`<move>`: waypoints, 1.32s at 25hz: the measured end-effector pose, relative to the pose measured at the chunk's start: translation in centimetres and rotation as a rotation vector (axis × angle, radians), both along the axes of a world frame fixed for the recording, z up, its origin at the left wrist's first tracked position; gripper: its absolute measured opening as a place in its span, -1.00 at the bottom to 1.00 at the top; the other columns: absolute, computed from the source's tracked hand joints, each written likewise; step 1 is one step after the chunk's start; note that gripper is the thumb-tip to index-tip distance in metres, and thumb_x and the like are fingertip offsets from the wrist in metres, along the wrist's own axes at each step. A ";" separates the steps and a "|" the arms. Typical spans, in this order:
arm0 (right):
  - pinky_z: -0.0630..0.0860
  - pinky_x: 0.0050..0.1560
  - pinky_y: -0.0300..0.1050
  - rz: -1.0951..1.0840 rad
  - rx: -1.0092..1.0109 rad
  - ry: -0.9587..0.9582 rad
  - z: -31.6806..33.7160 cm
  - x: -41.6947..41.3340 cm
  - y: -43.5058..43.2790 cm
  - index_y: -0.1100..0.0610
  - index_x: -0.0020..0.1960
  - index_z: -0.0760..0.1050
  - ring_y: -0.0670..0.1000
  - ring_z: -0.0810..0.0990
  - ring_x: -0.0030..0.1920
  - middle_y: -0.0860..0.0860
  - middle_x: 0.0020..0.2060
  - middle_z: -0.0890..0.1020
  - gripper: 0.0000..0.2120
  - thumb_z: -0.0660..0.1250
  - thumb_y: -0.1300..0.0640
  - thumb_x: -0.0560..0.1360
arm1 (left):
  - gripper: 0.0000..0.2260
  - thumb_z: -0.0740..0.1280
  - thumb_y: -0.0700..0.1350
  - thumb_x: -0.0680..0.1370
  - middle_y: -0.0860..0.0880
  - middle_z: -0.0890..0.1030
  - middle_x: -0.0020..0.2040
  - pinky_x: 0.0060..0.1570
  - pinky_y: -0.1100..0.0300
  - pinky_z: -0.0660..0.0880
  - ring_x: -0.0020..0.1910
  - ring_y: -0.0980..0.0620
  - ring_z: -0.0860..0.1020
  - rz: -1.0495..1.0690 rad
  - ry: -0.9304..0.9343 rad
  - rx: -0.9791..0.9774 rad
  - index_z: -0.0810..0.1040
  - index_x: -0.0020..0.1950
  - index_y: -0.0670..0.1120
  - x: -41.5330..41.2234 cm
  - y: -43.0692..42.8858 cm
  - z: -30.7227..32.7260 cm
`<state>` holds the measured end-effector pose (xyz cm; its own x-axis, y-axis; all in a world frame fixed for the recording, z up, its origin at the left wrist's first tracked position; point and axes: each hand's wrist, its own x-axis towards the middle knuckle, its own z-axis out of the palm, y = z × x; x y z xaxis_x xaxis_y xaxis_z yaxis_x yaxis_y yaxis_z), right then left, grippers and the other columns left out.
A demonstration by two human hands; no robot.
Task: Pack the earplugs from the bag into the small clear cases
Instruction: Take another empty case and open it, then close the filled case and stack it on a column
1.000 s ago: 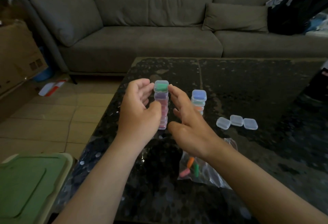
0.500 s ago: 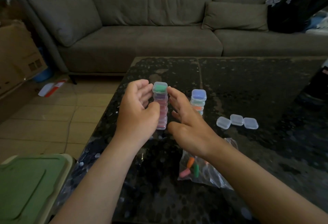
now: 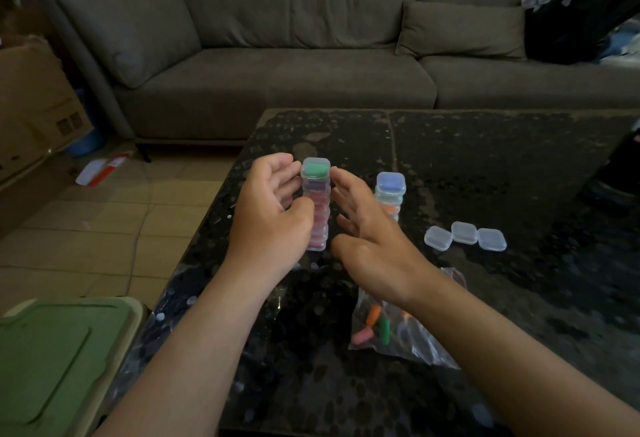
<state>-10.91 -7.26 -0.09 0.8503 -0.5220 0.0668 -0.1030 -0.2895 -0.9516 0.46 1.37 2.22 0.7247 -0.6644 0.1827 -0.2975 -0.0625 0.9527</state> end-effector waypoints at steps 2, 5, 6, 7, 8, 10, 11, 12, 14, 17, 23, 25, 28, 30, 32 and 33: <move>0.37 0.07 -0.36 -0.002 0.001 -0.006 0.0 0.0 -0.1 -0.19 0.61 -0.01 -0.55 0.36 0.14 -0.37 0.33 0.31 -0.14 0.24 0.24 0.43 | -0.50 0.34 -0.36 0.57 0.04 0.54 0.41 0.38 0.13 0.49 0.34 0.19 0.54 0.002 -0.007 0.002 0.39 0.46 -0.02 0.0 0.0 0.0; 0.36 0.06 -0.44 0.000 0.006 -0.012 -0.1 -0.2 -0.1 -0.18 0.60 0.00 -0.57 0.31 0.14 -0.44 0.27 0.29 -0.17 0.25 0.31 0.48 | -0.50 0.34 -0.37 0.57 0.04 0.54 0.41 0.37 0.14 0.50 0.33 0.19 0.55 0.007 -0.016 -0.005 0.40 0.46 -0.03 0.1 0.0 -0.1; 0.36 0.06 -0.48 -0.007 -0.001 -0.017 0.0 -0.3 -0.1 -0.18 0.59 0.02 -0.58 0.30 0.14 -0.48 0.23 0.29 -0.18 0.24 0.34 0.50 | -0.50 0.34 -0.37 0.56 0.03 0.54 0.41 0.36 0.14 0.51 0.32 0.19 0.55 0.014 -0.020 -0.013 0.40 0.46 -0.03 0.1 0.0 -0.1; 0.36 0.06 -0.51 -0.018 -0.011 -0.027 0.1 -0.4 0.0 -0.17 0.58 0.05 -0.60 0.30 0.14 -0.53 0.19 0.29 -0.21 0.23 0.35 0.51 | -0.51 0.34 -0.36 0.56 0.04 0.55 0.40 0.34 0.16 0.51 0.31 0.19 0.56 0.027 -0.031 -0.022 0.41 0.45 -0.03 0.1 0.0 -0.1; 0.36 0.06 -0.54 -0.037 -0.026 -0.045 0.2 -0.5 0.2 -0.18 0.54 0.11 -0.61 0.31 0.13 -0.55 0.15 0.29 -0.26 0.22 0.36 0.52 | -0.53 0.33 -0.36 0.56 0.05 0.56 0.37 0.31 0.19 0.52 0.29 0.20 0.57 0.046 -0.049 -0.032 0.43 0.43 -0.02 0.1 0.0 -0.1; 0.37 0.11 -0.55 -0.093 -0.067 -0.089 0.6 -1.0 0.7 -0.17 0.43 0.20 -0.60 0.36 0.12 -0.53 0.12 0.34 -0.38 0.21 0.37 0.54 | -0.60 0.33 -0.35 0.56 0.09 0.60 0.25 0.20 0.30 0.56 0.20 0.22 0.60 0.103 -0.105 -0.078 0.48 0.32 0.01 0.1 0.1 -0.2; 0.41 0.15 -0.51 -0.131 -0.097 -0.110 0.8 -1.5 0.8 -0.13 0.39 0.27 -0.55 0.41 0.13 -0.47 0.12 0.40 -0.43 0.21 0.38 0.54 | -0.65 0.33 -0.35 0.56 0.09 0.62 0.18 0.12 0.34 0.57 0.14 0.21 0.62 0.136 -0.145 -0.115 0.50 0.25 0.01 0.0 0.2 -0.2; 0.47 0.19 -0.41 -0.177 -0.143 -0.131 1.0 -1.9 0.8 -0.07 0.35 0.37 -0.45 0.49 0.13 -0.38 0.11 0.49 -0.49 0.22 0.37 0.52 | -0.69 0.33 -0.35 0.56 0.07 0.63 0.10 0.05 0.37 0.57 0.07 0.18 0.64 0.162 -0.189 -0.157 0.52 0.19 0.00 -0.3 0.2 -0.2; 0.60 0.12 -0.21 -0.274 -0.250 -0.170 1.5 -3.0 0.6 0.05 0.17 0.56 -0.23 0.63 0.04 -0.19 -0.01 0.64 -0.63 0.24 0.38 0.48 | -0.76 0.35 -0.35 0.54 0.04 0.64 -0.03 -0.07 0.36 0.56 -0.05 0.15 0.64 0.163 -0.260 -0.237 0.54 0.09 -0.03 -1.3 0.2 -0.4; 0.64 -0.10 -0.14 -0.362 -0.351 -0.181 2.0 -5.5 -0.2 0.09 -0.05 0.63 -0.13 0.67 -0.15 -0.11 -0.21 0.67 -0.76 0.30 0.38 0.46 | -0.75 0.36 -0.35 0.54 0.02 0.64 -0.10 -0.17 0.28 0.58 -0.13 0.11 0.65 0.012 -0.292 -0.282 0.57 0.01 0.01 -4.2 0.1 -1.3; 0.59 -0.21 -0.21 -0.586 -0.387 0.277 0.9 -10.2 -4.4 -0.06 -0.08 0.54 -0.16 0.60 -0.19 -0.12 -0.16 0.62 -0.85 0.38 0.19 0.54 | -0.73 0.38 -0.27 0.55 0.18 0.61 0.05 0.02 0.44 0.52 0.07 0.27 0.60 -0.323 -0.383 0.023 0.59 0.17 0.05 -8.5 -1.5 -3.9; 0.58 -0.08 -0.17 -0.566 -0.386 0.454 0.0 -10.6 -5.8 -0.04 0.08 0.53 -0.13 0.58 -0.08 -0.05 0.00 0.61 -0.84 0.37 0.16 0.55 | -0.68 0.38 -0.21 0.58 0.20 0.59 0.16 0.16 0.41 0.52 0.16 0.31 0.56 -0.375 -0.401 0.136 0.56 0.31 0.05 -8.7 -2.1 -4.5; 0.57 0.15 -0.01 -0.464 -0.433 0.655 -1.3 -10.5 -7.0 0.00 0.40 0.43 0.07 0.55 0.17 0.08 0.26 0.51 -0.59 0.36 0.14 0.56 | -0.62 0.36 -0.14 0.62 0.13 0.56 0.34 0.31 0.33 0.43 0.30 0.25 0.50 -0.421 -0.401 0.250 0.49 0.45 0.04 -9.0 -2.8 -5.0; 0.50 0.23 0.03 -0.389 -0.463 0.721 -2.0 -10.3 -7.4 -0.02 0.53 0.28 0.14 0.48 0.32 0.13 0.40 0.41 -0.46 0.33 0.11 0.58 | -0.60 0.35 -0.12 0.63 0.12 0.54 0.40 0.36 0.27 0.42 0.36 0.23 0.47 -0.445 -0.401 0.290 0.47 0.48 0.04 -9.1 -3.1 -5.2; 0.48 0.27 0.05 -0.333 -0.499 0.755 -2.5 -9.9 -7.6 -0.04 0.58 0.19 0.17 0.44 0.38 0.15 0.46 0.34 -0.42 0.29 0.07 0.61 | -0.60 0.34 -0.11 0.64 0.12 0.52 0.42 0.39 0.22 0.43 0.39 0.22 0.46 -0.451 -0.412 0.320 0.46 0.49 0.04 -9.0 -3.3 -5.3; 0.48 0.26 0.05 -0.317 -0.514 0.768 -2.7 -9.8 -7.8 -0.04 0.59 0.19 0.17 0.45 0.37 0.15 0.46 0.33 -0.42 0.28 0.05 0.62 | -0.60 0.34 -0.11 0.64 0.12 0.52 0.42 0.40 0.19 0.44 0.39 0.21 0.46 -0.450 -0.414 0.333 0.46 0.49 0.04 -8.9 -3.4 -5.4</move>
